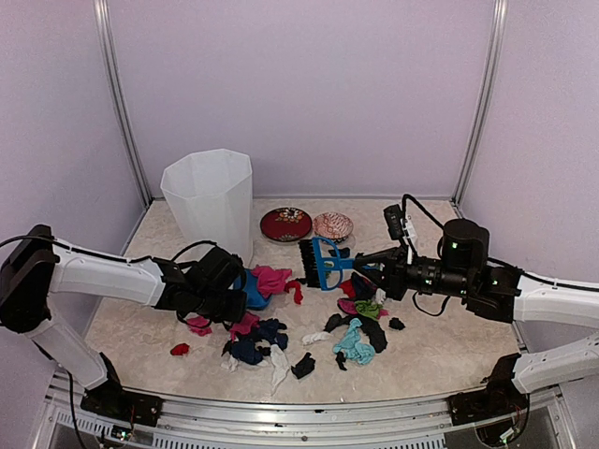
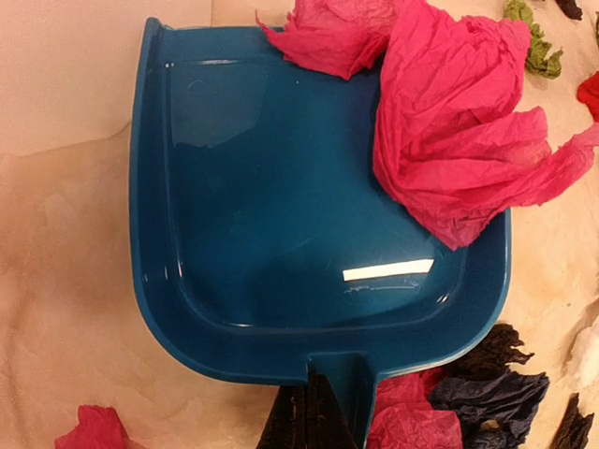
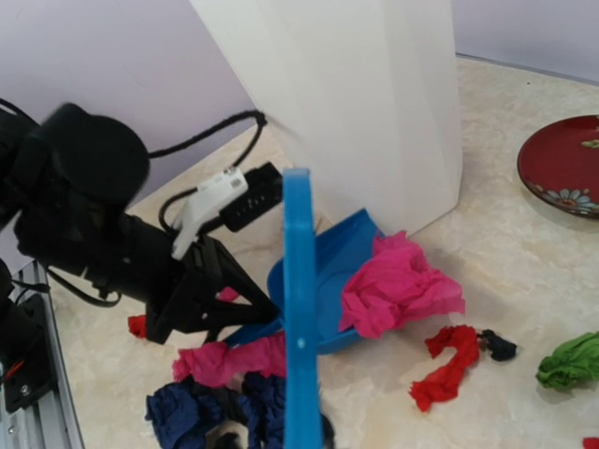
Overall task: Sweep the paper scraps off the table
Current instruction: Pick up the dustpan from the center of the board, then dump the paper scraps in the dustpan at the center of the board.
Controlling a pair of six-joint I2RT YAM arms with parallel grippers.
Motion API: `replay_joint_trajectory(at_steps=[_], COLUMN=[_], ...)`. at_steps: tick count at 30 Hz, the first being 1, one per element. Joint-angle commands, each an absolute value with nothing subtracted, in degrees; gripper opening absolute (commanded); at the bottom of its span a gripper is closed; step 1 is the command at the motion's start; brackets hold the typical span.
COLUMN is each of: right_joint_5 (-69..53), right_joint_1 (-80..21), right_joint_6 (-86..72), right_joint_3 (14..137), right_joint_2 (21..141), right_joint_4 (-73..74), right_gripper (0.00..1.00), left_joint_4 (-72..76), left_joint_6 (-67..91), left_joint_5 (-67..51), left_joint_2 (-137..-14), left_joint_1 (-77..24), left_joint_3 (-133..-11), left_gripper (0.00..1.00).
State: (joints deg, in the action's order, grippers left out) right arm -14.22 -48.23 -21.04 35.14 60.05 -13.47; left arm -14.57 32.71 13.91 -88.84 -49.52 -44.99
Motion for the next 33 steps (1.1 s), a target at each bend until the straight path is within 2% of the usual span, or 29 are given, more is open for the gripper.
replay_joint_trajectory(at_steps=[1,11,28,33], right_joint_5=[-13.9,-12.5,0.4,7.6], right_joint_1=[-48.6,-48.7,-48.7,-48.7], right_joint_6=[-20.8,-20.3,-18.3,-18.5], right_joint_3=[36.0,35.7,32.7,31.3], right_joint_2=[59.0,58.5,49.2,45.6], right_joint_4=[-13.7,-13.5,-8.4,-5.9], right_gripper=[0.00,0.00,0.00,0.00], left_joint_4=[-17.0,-25.5,-26.7,-38.2], left_joint_6=[31.4,28.2,18.1,15.0], left_joint_5=[17.8,28.2,59.9,68.6], left_joint_2=[-86.3,-87.6,-96.5,-104.8], left_joint_1=[-51.1,-54.7,-63.7,-66.9], left_joint_3=[-48.7,-58.0,-71.2,-81.3], left_gripper=[0.00,0.00,0.00,0.00])
